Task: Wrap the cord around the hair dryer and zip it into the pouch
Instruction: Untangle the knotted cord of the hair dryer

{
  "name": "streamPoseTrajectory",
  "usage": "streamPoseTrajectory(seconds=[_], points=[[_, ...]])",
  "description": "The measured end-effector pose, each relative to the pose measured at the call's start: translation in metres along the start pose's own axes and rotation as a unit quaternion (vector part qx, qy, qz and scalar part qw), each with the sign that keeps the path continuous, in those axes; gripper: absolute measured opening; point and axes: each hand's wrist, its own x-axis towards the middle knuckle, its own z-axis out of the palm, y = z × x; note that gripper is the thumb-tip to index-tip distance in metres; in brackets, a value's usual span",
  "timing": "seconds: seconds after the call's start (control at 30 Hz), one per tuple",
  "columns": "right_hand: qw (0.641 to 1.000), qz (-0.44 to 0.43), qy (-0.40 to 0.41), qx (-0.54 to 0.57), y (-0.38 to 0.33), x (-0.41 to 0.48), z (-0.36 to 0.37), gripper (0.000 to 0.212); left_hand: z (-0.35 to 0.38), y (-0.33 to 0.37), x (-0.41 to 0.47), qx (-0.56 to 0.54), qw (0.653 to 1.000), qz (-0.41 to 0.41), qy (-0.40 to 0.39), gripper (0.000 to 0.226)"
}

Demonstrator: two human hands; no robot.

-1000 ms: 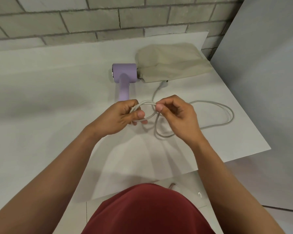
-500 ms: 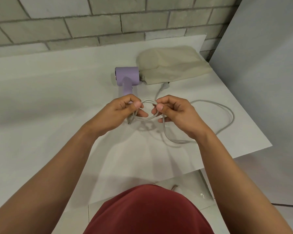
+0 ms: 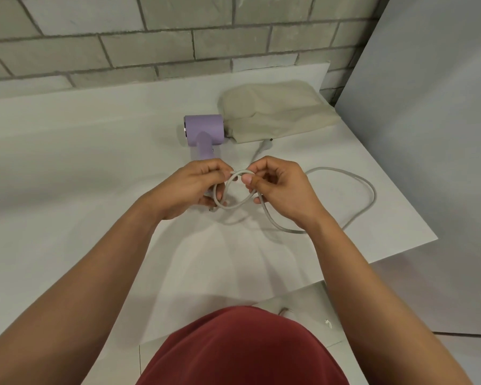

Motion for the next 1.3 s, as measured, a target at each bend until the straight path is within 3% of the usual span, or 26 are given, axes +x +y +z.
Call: streamPoseTrajectory(seconds=[0.1,0.2,0.33,0.47,0.57,0.67,0.77,0.83,0.97,1.17,1.3], points=[[1.0,0.012,-0.006,0.013,-0.001,-0.002,-0.002,0.007,0.001,0.006,0.0,0.083,0.996,0.021,-0.013,0.027],[0.998,0.035,-0.014,0.054,-0.002,-0.005,-0.004,0.01,0.005,0.006,0.002,0.113,0.99,0.061,0.061,0.027],[0.997,0.054,-0.001,0.057,-0.001,-0.008,-0.003,0.008,0.017,-0.001,0.003,-0.02,0.98,0.07,0.185,0.028],[0.999,0.054,0.008,-0.005,-0.005,-0.01,-0.005,0.013,0.018,-0.009,0.003,-0.028,0.981,0.063,0.179,0.021],[0.998,0.048,0.003,-0.036,-0.008,-0.013,-0.009,0.016,0.003,-0.007,0.006,0.107,0.973,0.136,0.152,0.028],[0.999,0.023,0.006,-0.027,-0.011,-0.014,-0.007,0.016,-0.007,0.013,0.005,0.358,0.907,0.211,0.06,0.025],[1.0,0.003,0.016,-0.018,-0.011,-0.013,-0.005,0.015,-0.01,0.026,0.005,0.443,0.869,0.218,0.027,0.022],[1.0,0.011,0.019,0.008,-0.012,-0.014,-0.005,0.014,-0.009,0.026,0.004,0.428,0.874,0.223,0.055,0.022],[1.0,0.015,0.008,0.023,-0.01,-0.017,-0.001,0.015,0.0,0.02,0.003,0.268,0.93,0.207,0.141,0.016],[1.0,-0.01,0.029,-0.005,-0.009,-0.012,-0.004,0.015,0.006,0.009,0.005,0.146,0.934,0.197,0.259,0.018],[0.999,-0.024,0.008,-0.027,-0.011,-0.006,-0.007,0.015,-0.006,0.002,0.011,0.208,0.933,0.164,0.245,0.015]])
